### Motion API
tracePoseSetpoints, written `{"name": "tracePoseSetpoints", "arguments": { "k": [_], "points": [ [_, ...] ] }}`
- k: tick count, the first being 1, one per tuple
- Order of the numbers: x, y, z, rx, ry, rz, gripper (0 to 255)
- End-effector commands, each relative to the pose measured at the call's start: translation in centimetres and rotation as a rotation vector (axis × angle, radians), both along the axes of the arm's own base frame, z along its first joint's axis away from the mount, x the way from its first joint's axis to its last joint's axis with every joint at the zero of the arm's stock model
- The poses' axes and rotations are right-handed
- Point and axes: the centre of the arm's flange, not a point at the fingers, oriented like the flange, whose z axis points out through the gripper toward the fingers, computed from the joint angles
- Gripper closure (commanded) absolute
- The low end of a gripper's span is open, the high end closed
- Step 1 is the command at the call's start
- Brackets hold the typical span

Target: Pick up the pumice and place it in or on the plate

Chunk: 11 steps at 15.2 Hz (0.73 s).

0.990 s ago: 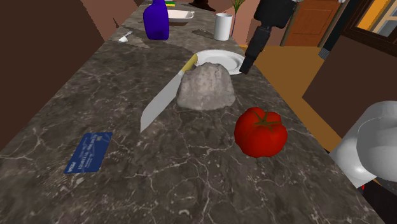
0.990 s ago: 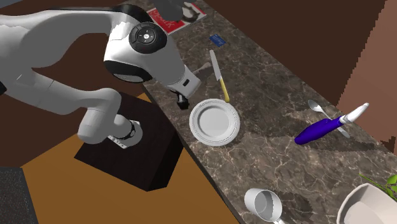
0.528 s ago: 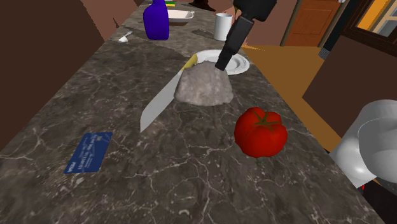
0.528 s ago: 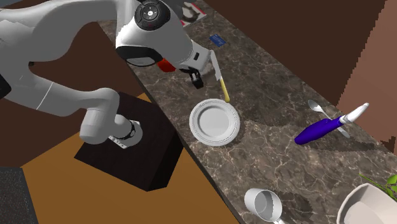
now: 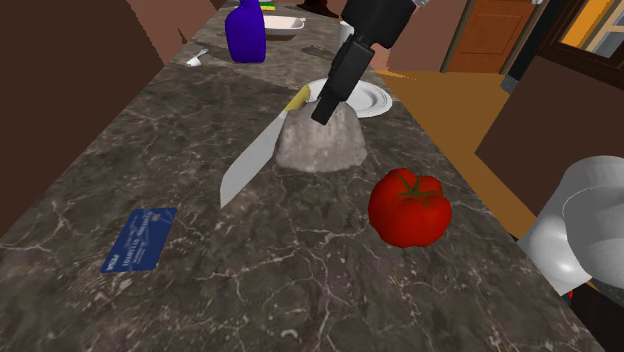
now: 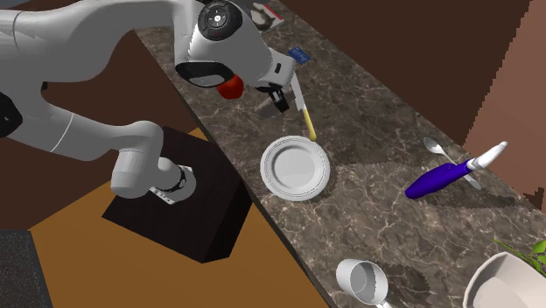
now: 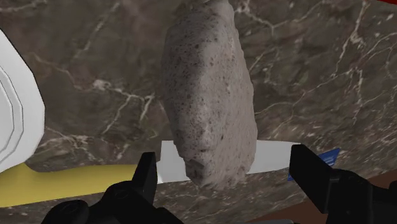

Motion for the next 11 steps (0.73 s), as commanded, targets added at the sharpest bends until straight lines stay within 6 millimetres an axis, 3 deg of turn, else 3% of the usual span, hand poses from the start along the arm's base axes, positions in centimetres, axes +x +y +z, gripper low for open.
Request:
{"name": "tracePoseSetpoints", "arguments": {
  "k": [1,10,11],
  "points": [
    [0.2,0.49,-1.01,0.0,-0.001,0.0,0],
    [0.25,0.61,-1.27,0.0,-0.001,0.0,0],
    [0.25,0.61,-1.27,0.0,-0.001,0.0,255]
  ]
}}
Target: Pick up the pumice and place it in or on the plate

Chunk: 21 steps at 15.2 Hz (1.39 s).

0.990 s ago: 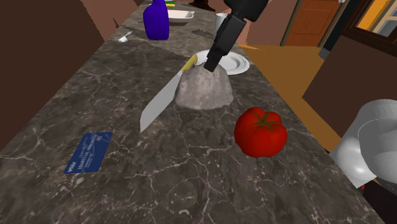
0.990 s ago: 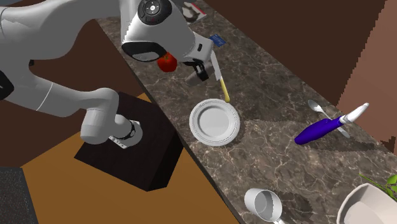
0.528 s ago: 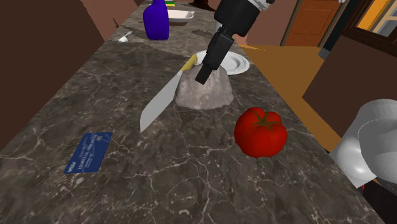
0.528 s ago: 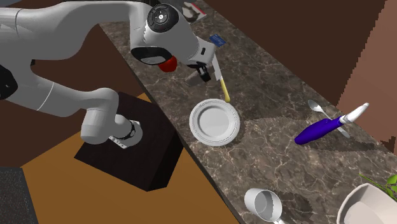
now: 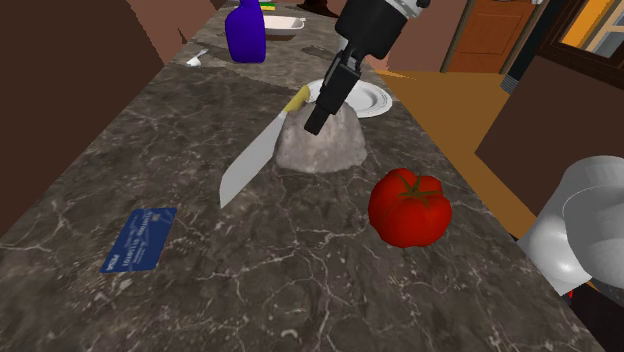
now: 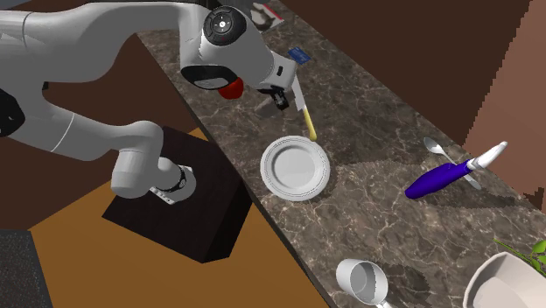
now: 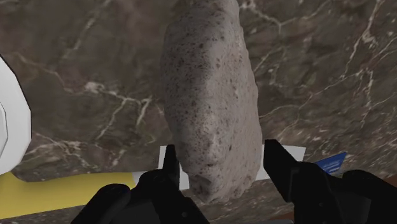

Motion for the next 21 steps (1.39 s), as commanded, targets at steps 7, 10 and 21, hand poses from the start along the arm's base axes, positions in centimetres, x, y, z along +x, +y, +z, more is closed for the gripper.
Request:
{"name": "tracePoseSetpoints", "arguments": {
  "k": [7,10,21],
  "points": [
    [0.0,0.0,0.0,0.0,0.0,0.0,255],
    [0.0,0.0,0.5,0.0,0.0,0.0,255],
    [0.0,0.0,6.3,0.0,0.0,0.0,255]
  ]
}}
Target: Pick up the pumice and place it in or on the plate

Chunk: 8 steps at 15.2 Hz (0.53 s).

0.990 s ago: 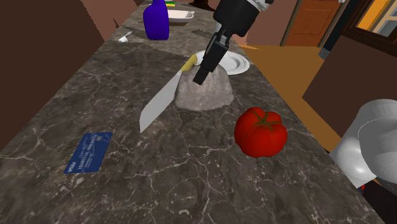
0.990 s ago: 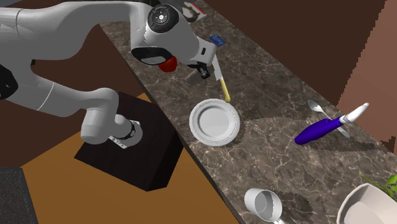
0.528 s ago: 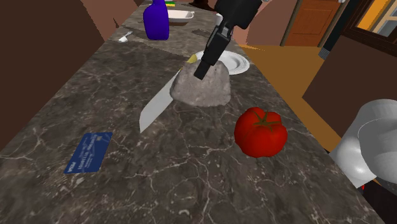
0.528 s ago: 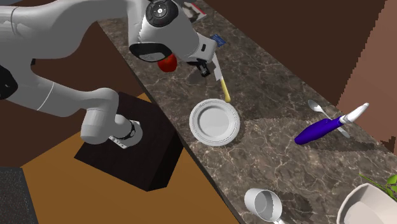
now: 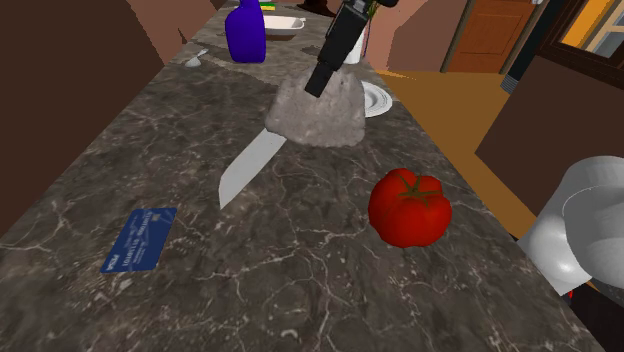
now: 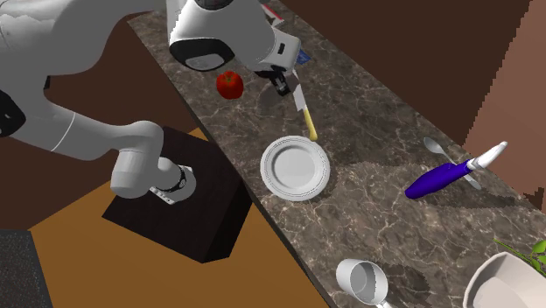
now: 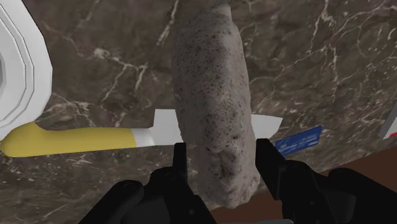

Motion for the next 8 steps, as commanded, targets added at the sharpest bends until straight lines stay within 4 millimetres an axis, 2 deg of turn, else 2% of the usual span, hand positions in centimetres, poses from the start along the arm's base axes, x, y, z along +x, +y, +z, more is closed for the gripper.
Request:
{"name": "tracePoseSetpoints", "arguments": {
  "k": [1,5,8],
  "points": [
    [-0.1,-0.1,1.2,0.0,-0.001,0.0,255],
    [-0.1,-0.1,3.2,0.0,-0.001,0.0,255],
    [2.3,-3.2,3.6,0.0,-0.001,0.0,255]
  ]
}}
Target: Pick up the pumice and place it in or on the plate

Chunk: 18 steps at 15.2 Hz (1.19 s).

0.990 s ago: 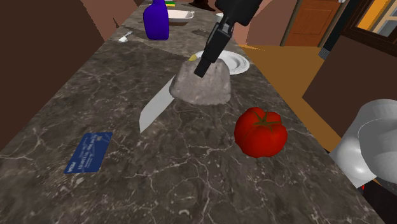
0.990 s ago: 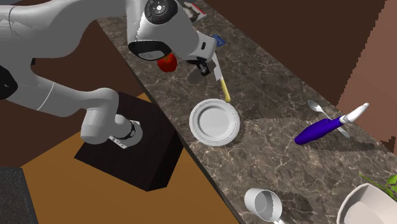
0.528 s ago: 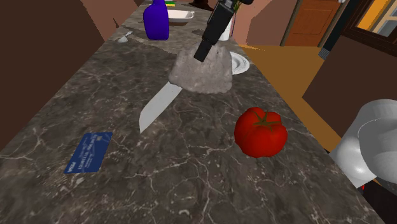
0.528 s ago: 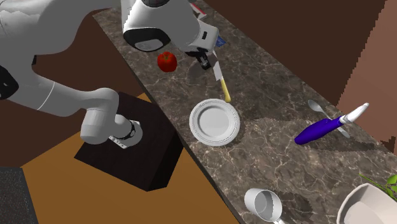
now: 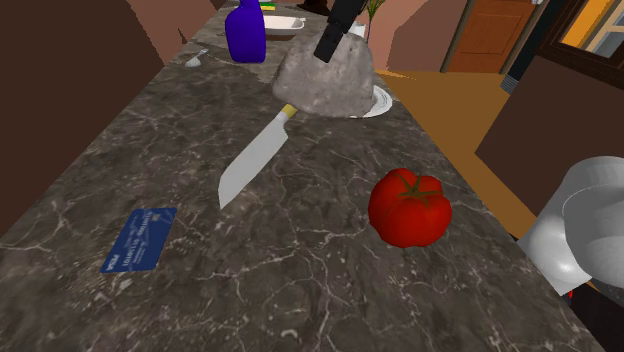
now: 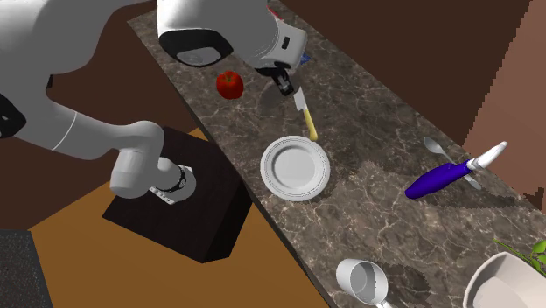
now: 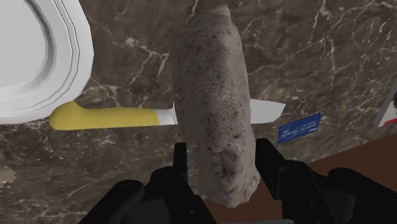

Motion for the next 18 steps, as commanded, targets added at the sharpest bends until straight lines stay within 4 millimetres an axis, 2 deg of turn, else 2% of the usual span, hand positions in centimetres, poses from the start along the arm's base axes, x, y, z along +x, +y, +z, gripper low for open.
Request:
{"name": "tracePoseSetpoints", "arguments": {
  "k": [1,14,15,18],
  "points": [
    [1.5,-1.9,0.2,0.0,-0.001,0.001,255],
    [11.8,-15.5,1.8,0.0,-0.001,0.001,255],
    [12.4,-16.4,1.9,0.0,-0.001,0.001,255],
    [12.4,-16.4,0.3,0.0,-0.001,0.001,255]
  ]
}}
